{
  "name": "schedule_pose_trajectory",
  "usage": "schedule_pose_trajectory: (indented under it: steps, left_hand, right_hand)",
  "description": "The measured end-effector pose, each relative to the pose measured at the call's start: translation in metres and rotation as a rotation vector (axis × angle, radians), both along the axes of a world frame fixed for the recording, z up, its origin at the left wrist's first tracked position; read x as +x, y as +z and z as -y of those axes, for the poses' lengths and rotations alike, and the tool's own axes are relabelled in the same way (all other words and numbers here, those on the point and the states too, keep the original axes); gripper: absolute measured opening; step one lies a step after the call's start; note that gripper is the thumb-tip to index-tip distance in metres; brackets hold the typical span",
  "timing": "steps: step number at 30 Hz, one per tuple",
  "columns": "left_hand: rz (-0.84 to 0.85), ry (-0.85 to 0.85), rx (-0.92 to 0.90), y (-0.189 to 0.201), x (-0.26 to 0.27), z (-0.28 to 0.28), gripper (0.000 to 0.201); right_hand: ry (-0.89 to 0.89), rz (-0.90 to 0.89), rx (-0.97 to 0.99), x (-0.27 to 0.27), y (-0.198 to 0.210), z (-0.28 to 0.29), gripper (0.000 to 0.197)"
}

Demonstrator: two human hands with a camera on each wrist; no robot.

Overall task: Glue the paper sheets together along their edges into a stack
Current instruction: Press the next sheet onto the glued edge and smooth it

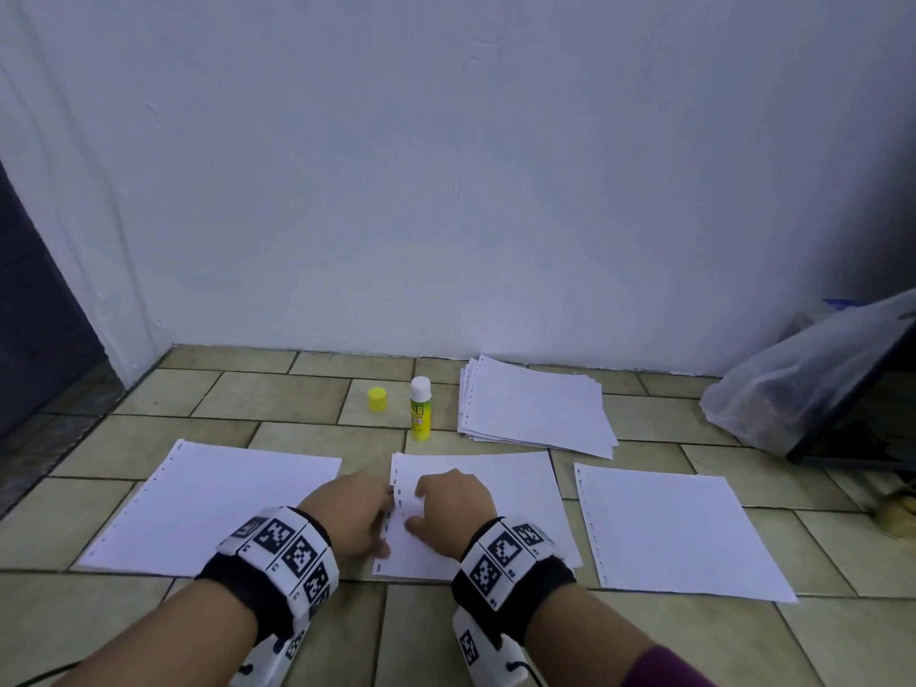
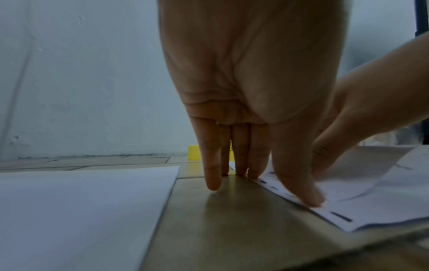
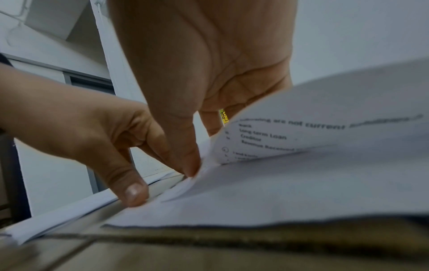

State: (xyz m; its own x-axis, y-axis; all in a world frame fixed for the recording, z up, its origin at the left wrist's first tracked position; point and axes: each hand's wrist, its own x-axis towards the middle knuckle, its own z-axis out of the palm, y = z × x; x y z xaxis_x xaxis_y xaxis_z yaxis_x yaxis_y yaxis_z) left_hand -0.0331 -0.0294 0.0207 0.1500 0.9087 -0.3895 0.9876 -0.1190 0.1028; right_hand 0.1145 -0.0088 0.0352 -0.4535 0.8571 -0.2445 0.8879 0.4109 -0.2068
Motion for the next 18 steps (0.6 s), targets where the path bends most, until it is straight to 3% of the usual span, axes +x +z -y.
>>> schedule_pose_trajectory:
  steps: [18]
  left_hand:
    - [0.074, 0.044, 0.107, -0.0007, -0.0042, 0.0030, 0.056]
  right_hand:
    - [0.026, 0.049, 0.017, -0.0054, 0.0003, 0.0010, 0.039]
